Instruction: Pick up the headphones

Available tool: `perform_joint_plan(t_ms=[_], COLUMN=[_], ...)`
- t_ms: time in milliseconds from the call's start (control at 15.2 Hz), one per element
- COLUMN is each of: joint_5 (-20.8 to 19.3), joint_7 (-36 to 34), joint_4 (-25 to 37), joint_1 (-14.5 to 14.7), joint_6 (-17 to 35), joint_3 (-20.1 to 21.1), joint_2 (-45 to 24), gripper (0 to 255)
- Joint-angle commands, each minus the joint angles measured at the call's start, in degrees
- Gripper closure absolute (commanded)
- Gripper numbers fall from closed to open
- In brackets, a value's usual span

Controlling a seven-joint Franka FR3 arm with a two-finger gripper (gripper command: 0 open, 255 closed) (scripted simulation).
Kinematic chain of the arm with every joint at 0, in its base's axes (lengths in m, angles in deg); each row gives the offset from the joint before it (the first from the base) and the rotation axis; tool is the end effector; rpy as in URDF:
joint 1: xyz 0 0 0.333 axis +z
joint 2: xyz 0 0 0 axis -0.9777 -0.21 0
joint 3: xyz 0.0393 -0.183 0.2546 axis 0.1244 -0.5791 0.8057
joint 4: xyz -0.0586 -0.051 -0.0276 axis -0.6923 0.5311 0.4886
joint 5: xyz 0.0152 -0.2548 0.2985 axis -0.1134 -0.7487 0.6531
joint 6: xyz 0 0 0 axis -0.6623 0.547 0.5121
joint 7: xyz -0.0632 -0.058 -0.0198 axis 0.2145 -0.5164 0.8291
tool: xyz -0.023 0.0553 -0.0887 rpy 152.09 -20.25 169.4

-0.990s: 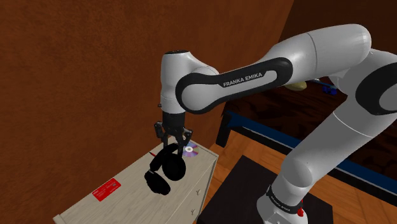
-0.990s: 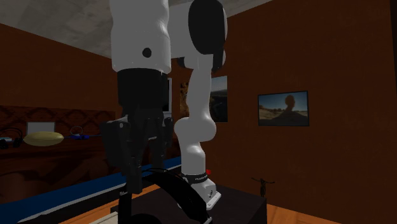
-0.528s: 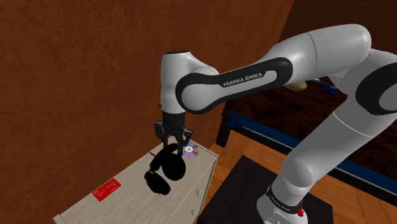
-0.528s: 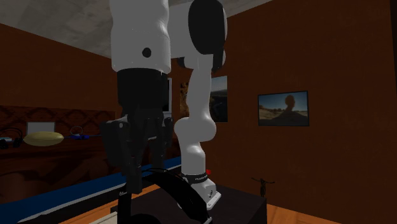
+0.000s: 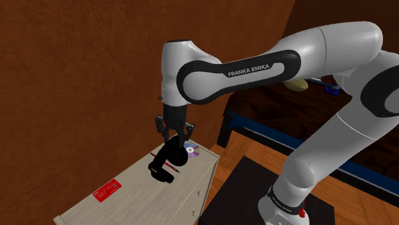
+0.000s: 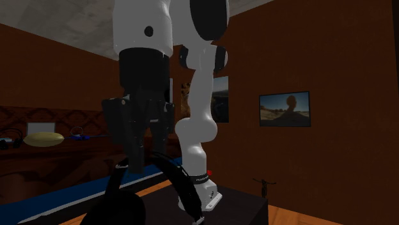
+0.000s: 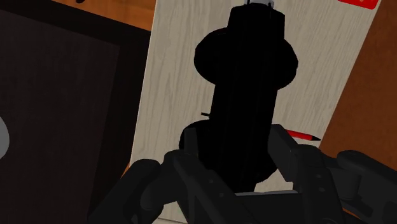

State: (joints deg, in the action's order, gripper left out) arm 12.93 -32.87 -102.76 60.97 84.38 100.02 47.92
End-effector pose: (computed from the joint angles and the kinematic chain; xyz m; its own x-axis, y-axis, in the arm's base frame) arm 0.4333 0.2562 0.4663 0.3086 -0.9509 -0.0231 -0.9489 -0.3095 0.0620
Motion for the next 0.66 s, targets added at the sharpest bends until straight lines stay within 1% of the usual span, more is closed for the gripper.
perform_joint_plan(t_ms=[0,462,594], joint_5=[0.3,0.6,0.6], joint_7=[0.4,0.6,0.6], joint_4=[1.2,5.7,5.8], joint_1=[0.0,-0.1,-0.1], joint_6=[-1.8,-7.2,-7.3], joint_3=[-0.5,-1.4,-1.4], joint_2=[0.8,1.8,1.9], gripper=[255,255,255])
